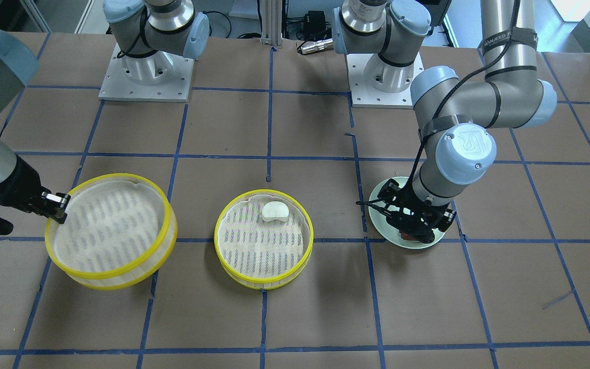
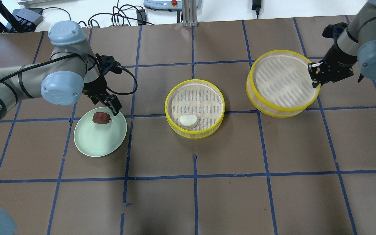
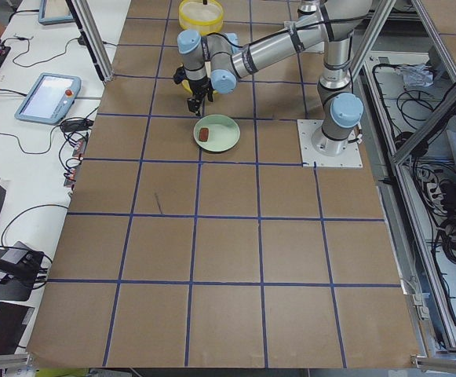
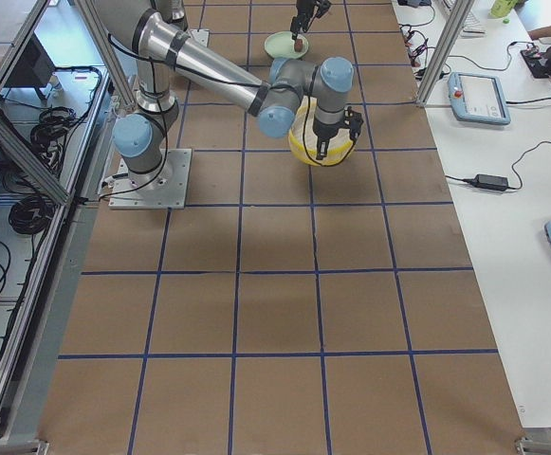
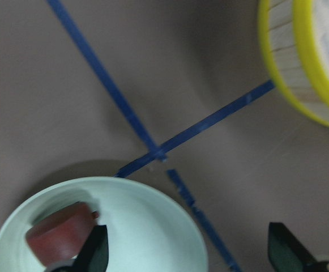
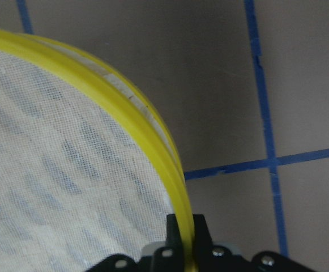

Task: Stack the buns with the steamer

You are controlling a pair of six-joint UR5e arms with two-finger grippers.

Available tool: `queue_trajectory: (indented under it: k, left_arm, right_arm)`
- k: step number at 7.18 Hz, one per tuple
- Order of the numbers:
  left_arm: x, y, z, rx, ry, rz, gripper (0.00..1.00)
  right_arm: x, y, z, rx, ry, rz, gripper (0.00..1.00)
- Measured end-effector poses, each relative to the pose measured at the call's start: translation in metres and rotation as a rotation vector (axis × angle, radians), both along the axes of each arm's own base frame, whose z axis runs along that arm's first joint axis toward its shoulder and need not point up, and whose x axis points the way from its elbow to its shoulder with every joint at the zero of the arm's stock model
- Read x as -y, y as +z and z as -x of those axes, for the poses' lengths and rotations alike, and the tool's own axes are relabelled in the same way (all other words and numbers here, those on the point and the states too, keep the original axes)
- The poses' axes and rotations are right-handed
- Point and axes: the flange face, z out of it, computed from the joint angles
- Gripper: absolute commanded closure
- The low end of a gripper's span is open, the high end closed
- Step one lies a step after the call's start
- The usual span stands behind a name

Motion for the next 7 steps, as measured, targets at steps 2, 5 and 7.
queue_trajectory:
  k: [2,5,7]
  left_arm:
    - [0.006,-0.018,-0.015,0.080,0.162,0.003,0.07]
    - [0.008,-0.042,-0.018,0.117,0.368,-0.005,0.23]
    - [0.011,-0.049,-0.018,0.119,0.377,-0.014,0.48]
  right_arm:
    - [0.001,0.013,-0.116,0.010,-0.083,0.008,0.91]
    - [-0.016,-0.022,-0.233,0.005,-0.160,-0.053,0.90]
    - [-0.019,-0.031,-0.250,0.023,-0.189,-0.080,0.90]
